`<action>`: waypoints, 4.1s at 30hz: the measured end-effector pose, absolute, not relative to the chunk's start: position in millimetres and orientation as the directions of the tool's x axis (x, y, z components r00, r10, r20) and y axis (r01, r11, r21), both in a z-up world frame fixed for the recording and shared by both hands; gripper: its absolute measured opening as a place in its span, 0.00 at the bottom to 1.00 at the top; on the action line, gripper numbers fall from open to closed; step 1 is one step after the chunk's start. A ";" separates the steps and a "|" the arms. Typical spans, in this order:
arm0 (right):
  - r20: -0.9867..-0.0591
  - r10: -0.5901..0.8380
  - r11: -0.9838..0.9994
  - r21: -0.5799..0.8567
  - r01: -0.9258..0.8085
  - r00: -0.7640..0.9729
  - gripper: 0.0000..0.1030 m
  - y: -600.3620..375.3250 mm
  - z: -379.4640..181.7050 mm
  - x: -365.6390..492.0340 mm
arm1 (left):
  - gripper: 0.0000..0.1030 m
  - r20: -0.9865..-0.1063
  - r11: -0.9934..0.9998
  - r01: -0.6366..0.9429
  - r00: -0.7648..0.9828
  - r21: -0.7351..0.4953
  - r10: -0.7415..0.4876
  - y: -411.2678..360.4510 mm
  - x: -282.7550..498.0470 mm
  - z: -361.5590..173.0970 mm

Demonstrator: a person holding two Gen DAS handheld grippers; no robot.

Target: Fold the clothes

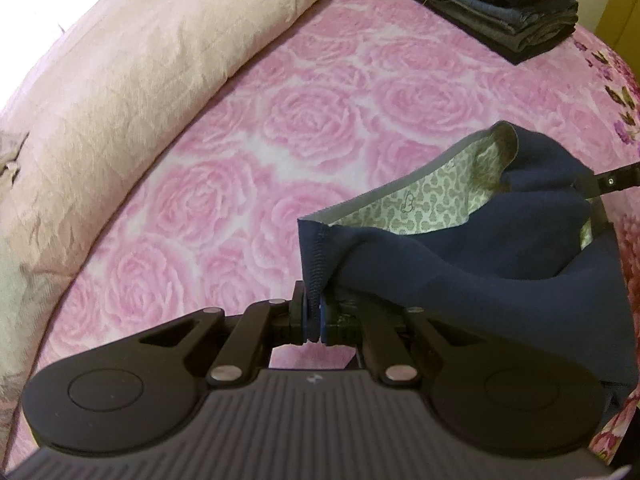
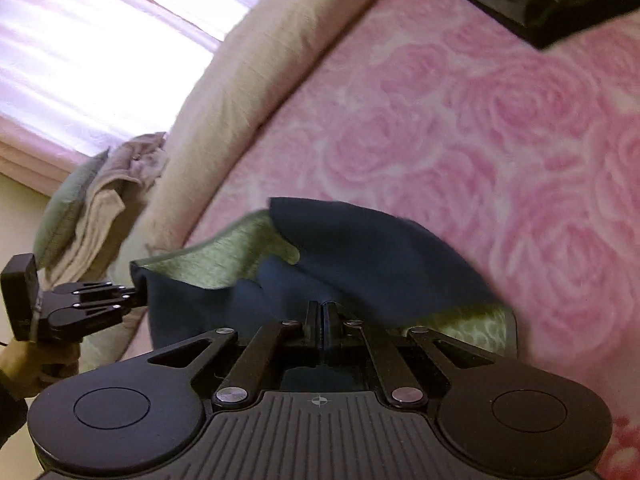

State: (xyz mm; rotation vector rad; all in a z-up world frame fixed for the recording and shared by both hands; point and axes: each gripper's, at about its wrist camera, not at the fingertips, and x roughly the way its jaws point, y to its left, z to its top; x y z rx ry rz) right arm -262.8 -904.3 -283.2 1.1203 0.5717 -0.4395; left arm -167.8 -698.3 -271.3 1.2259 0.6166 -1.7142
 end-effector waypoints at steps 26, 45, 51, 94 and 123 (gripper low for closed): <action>-0.464 0.051 0.448 0.802 0.395 0.884 0.00 -904.3 -196.7 -260.8 | 0.04 -0.806 -0.470 0.852 -0.105 0.229 -0.583 -643.9 -177.6 -155.0; 0.071 -0.240 0.700 0.704 0.122 0.968 0.00 -866.9 90.4 -357.3 | 0.03 -0.363 -0.424 0.761 -0.264 0.491 -0.894 -595.9 -230.7 89.5; 0.148 -0.352 0.832 0.502 0.236 0.924 0.00 -743.3 179.3 -406.8 | 0.03 -0.228 -0.481 0.740 -0.424 0.470 -0.876 -572.4 -221.6 139.0; -0.760 0.376 0.920 0.376 -0.112 0.530 0.86 -707.1 -205.9 -19.4 | 0.46 -0.907 0.516 0.826 0.014 -0.226 -0.420 -399.1 -0.7 -301.8; -0.795 0.597 0.744 0.497 -0.446 0.110 0.04 -735.8 -338.0 133.6 | 0.45 -0.836 0.710 0.473 -0.114 -0.521 -0.537 -368.4 9.0 -363.7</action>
